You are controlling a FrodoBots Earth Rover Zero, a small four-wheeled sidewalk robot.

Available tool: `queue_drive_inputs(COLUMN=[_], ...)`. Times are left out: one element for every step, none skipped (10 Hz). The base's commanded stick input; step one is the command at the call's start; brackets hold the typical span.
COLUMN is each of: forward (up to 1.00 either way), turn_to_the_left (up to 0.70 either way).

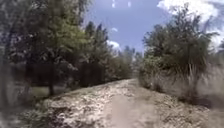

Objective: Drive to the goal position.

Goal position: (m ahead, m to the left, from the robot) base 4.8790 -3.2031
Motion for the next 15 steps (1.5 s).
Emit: queue_drive_inputs(forward=[0.45,0.45,0.45,0.45,0.45,0.45,0.45,0.45,0.45,0.45,0.45,0.45,0.45,0.45,0.45], turn_to_the_left=[-0.06,-0.21,-0.13,0.0,0.0,0.0,0.0,0.0,0.0,0.0,0.0,0.0,0.0,0.0,0.0])
